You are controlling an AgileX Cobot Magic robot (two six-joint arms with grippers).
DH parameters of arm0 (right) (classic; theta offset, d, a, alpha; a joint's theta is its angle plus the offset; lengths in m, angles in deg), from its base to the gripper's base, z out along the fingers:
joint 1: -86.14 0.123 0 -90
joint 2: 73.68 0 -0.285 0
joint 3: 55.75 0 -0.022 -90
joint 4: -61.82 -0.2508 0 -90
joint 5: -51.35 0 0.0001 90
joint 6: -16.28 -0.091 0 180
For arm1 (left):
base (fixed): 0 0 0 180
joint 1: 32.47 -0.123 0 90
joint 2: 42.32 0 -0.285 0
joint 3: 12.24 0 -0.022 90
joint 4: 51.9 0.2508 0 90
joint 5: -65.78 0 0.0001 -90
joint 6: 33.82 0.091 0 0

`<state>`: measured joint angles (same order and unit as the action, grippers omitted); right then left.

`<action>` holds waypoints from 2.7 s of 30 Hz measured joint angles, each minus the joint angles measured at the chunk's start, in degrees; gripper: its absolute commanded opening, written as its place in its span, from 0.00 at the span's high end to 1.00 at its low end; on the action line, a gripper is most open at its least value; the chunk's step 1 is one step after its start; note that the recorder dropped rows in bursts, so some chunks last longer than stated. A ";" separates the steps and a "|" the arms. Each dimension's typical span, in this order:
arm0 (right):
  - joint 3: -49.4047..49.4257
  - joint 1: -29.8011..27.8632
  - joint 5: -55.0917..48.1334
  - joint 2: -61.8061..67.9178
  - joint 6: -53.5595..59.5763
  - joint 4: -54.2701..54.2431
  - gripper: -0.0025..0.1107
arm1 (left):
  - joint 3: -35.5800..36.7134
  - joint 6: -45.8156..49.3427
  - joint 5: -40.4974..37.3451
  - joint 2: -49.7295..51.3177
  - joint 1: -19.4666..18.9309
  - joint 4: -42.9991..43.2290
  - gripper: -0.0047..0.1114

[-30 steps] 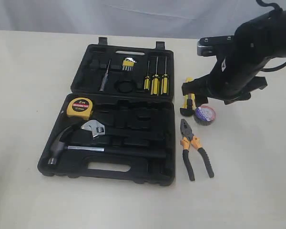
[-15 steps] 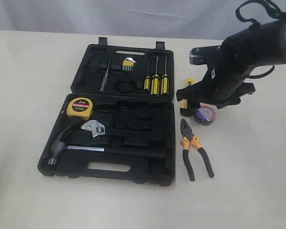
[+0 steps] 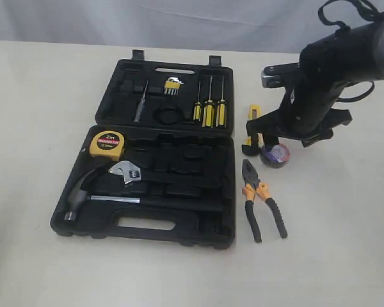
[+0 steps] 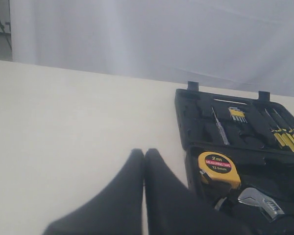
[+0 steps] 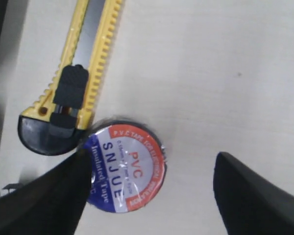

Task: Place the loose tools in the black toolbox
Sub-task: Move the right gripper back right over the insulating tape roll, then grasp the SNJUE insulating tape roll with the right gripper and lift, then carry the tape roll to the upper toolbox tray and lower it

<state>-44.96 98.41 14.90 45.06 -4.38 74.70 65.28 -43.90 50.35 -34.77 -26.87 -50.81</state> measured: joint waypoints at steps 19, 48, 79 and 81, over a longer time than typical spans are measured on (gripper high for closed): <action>0.00 -0.58 1.35 0.00 6.96 -6.62 0.39 | 0.00 0.00 0.00 0.00 0.00 0.00 0.96; -0.05 -0.58 2.86 4.16 7.06 -6.59 0.50 | 0.00 0.00 0.00 0.00 0.00 0.00 0.96; -22.12 5.28 -25.76 -7.94 12.24 -10.94 0.98 | 0.00 0.00 0.00 0.00 0.00 0.00 0.96; -23.44 8.13 -24.19 -6.96 12.36 -11.34 0.98 | 0.00 0.00 0.00 0.00 0.00 0.00 0.96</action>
<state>-68.40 106.54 -9.29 38.09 7.98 63.36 65.28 -43.90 50.35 -34.77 -26.87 -50.81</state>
